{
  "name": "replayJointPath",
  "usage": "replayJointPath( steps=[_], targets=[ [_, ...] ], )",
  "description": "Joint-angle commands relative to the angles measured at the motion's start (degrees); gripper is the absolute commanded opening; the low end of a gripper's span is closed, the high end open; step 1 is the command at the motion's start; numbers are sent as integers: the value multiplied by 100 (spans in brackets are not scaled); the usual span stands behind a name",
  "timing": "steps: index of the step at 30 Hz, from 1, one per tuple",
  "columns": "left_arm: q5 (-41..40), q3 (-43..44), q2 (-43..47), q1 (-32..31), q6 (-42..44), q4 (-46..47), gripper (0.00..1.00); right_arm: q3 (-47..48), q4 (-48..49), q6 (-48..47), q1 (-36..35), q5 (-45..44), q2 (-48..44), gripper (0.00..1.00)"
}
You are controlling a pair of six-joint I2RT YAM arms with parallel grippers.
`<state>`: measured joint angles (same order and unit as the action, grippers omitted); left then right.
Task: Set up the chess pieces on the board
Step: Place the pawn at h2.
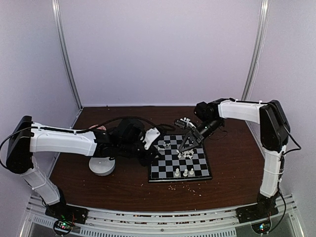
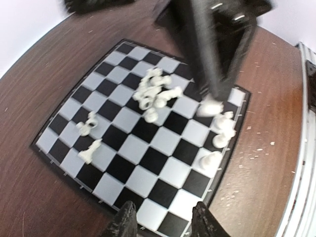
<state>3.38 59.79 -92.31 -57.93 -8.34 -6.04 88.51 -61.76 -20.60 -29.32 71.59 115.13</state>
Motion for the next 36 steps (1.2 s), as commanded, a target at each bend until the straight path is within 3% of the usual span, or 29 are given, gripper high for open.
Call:
replayJointPath(
  steps=[1,10,18,25,36],
  targets=[
    [-294,-333,220,292,-334,491,39,-172,816,646,14,-1275,-714,7],
    [-584,-389,150,423,-540,754,39,-1574,1269,-63,5,-3873,-2151,8],
    [-580,-311,-35,432,-634,816,39,-2868,1919,-519,-105,-5209,-2826,9],
    [-596,-200,-129,441,-625,712,39,-3420,2437,-832,-522,-6001,-2903,10],
    [-611,-249,-138,441,-678,692,39,-3420,2497,-958,-834,-6123,-2675,12]
  ],
)
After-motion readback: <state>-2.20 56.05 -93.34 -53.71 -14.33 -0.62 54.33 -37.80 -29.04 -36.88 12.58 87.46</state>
